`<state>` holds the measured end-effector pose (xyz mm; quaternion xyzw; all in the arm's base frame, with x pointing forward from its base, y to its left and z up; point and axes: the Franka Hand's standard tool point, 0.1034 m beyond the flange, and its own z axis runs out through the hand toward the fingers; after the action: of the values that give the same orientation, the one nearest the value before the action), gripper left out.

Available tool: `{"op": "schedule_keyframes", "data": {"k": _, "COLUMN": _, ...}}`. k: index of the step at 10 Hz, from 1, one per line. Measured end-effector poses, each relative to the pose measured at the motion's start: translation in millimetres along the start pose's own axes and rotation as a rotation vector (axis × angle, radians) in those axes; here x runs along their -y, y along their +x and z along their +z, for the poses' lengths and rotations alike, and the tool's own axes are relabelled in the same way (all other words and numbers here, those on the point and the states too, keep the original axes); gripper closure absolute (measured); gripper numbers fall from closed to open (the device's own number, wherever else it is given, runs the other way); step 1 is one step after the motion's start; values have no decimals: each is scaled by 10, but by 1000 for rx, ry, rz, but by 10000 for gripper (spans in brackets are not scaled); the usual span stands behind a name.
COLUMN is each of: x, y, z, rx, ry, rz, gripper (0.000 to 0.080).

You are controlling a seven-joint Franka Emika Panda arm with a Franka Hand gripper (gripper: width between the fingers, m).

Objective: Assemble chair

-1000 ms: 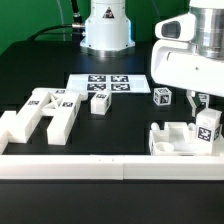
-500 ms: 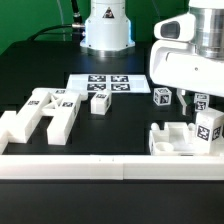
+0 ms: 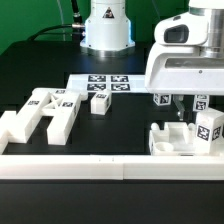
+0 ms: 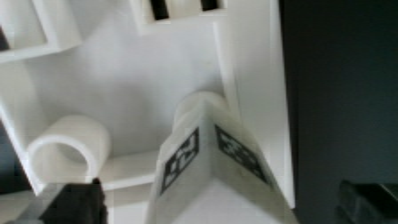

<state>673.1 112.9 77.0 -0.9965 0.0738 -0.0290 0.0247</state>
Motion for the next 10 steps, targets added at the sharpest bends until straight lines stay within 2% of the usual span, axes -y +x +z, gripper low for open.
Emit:
{"op": "schedule_keyframes", "data": {"k": 8, "x": -46, "y": 18, "z": -4, "rx": 0, "ry": -6, "rz": -566, "gripper": 151}}
{"op": "schedule_keyframes", "data": {"k": 10, "x": -49, "y": 18, "z": -3, "rx": 0, "ry": -9, "rz": -573, "gripper": 173}}
